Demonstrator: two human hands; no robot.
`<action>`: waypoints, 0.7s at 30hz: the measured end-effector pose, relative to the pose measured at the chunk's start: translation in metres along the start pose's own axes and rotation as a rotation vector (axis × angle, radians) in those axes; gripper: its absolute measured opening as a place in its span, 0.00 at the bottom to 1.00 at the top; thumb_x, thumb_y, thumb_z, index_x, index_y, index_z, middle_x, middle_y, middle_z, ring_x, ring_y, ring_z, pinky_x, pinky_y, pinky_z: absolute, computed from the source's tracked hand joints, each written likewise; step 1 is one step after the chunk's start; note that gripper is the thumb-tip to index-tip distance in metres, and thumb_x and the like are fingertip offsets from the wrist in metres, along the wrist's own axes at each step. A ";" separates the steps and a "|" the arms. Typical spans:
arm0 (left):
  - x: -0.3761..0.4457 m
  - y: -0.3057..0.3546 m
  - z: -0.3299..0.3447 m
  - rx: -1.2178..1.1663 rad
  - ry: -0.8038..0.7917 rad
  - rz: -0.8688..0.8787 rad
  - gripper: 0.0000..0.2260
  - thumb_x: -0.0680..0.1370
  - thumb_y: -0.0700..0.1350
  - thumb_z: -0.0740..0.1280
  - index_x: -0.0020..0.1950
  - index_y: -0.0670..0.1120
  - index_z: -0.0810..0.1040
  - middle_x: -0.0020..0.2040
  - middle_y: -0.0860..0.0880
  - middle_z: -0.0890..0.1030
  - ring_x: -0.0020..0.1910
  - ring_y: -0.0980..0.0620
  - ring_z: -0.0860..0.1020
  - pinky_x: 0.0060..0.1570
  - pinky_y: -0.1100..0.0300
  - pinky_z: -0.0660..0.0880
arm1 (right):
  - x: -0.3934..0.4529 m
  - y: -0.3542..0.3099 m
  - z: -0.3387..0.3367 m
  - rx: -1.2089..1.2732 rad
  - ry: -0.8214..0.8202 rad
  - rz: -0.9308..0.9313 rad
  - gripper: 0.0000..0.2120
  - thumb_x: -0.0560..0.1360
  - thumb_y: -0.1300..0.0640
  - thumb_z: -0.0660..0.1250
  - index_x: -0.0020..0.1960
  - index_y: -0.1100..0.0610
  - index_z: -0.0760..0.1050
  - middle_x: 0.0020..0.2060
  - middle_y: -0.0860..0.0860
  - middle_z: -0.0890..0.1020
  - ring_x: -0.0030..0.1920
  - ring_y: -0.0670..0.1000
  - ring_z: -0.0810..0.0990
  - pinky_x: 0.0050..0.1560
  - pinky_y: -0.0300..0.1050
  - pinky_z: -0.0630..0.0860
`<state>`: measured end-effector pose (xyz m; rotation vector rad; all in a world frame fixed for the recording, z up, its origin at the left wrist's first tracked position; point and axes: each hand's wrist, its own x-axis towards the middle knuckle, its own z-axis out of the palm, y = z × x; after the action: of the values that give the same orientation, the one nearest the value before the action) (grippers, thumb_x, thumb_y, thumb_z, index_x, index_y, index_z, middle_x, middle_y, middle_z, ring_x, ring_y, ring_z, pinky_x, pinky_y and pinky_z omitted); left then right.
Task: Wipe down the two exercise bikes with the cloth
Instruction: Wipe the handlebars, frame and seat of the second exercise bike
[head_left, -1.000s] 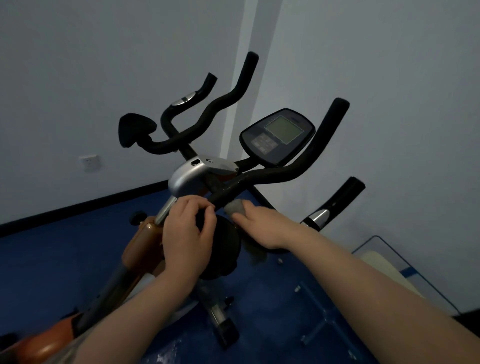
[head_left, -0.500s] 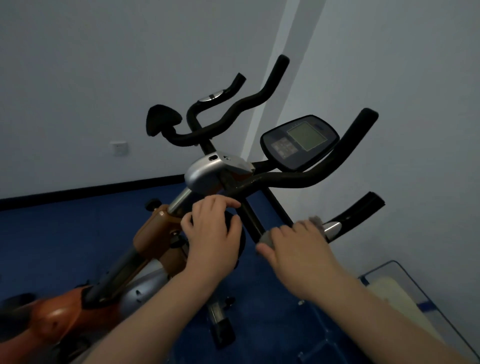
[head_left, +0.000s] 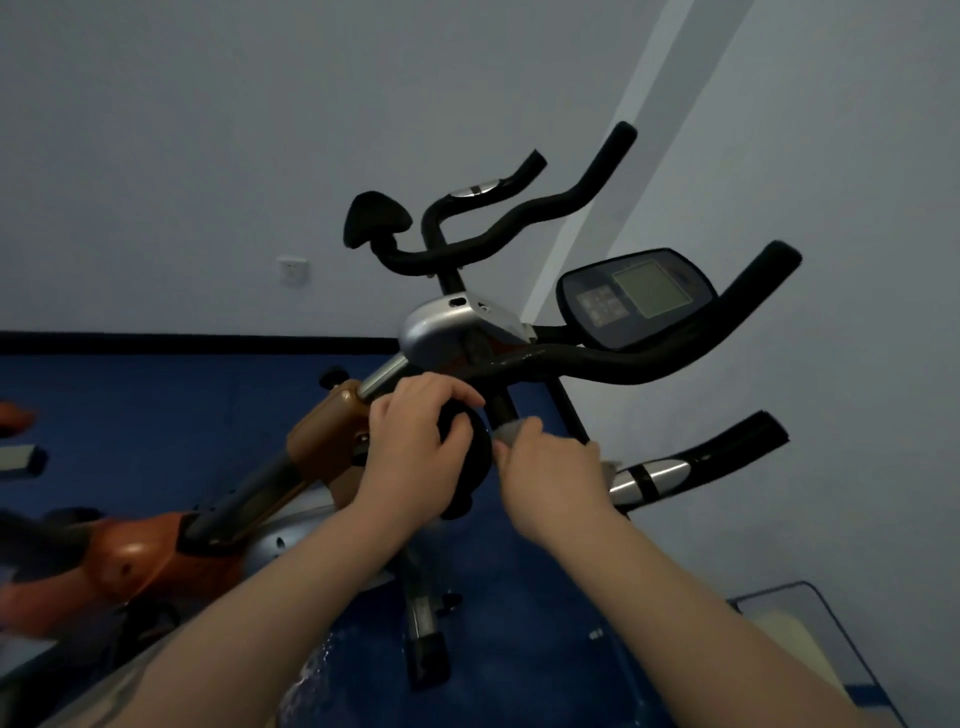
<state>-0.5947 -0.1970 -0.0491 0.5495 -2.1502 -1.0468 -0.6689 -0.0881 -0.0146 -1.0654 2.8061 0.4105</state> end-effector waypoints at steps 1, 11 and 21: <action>0.000 -0.001 -0.001 -0.002 -0.007 0.009 0.11 0.75 0.38 0.65 0.47 0.56 0.76 0.47 0.61 0.77 0.53 0.62 0.72 0.57 0.68 0.57 | 0.001 0.002 -0.001 -0.010 0.003 -0.021 0.22 0.83 0.44 0.46 0.64 0.60 0.63 0.54 0.56 0.81 0.56 0.58 0.79 0.68 0.60 0.64; 0.000 -0.004 -0.001 -0.071 0.012 0.037 0.10 0.72 0.41 0.63 0.44 0.56 0.76 0.45 0.62 0.77 0.51 0.63 0.73 0.56 0.67 0.60 | 0.038 0.007 -0.017 0.207 -0.107 -0.089 0.22 0.84 0.45 0.47 0.67 0.60 0.64 0.61 0.61 0.75 0.59 0.61 0.75 0.47 0.49 0.68; 0.001 -0.008 0.000 -0.078 -0.005 0.046 0.09 0.72 0.41 0.62 0.44 0.56 0.76 0.45 0.62 0.77 0.51 0.62 0.73 0.57 0.66 0.60 | 0.041 0.012 -0.008 0.385 -0.098 -0.049 0.25 0.83 0.42 0.48 0.69 0.60 0.62 0.60 0.61 0.77 0.57 0.61 0.76 0.46 0.48 0.66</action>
<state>-0.5945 -0.2029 -0.0552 0.4600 -2.1068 -1.1024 -0.7079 -0.1077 -0.0122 -0.9918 2.6160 -0.0812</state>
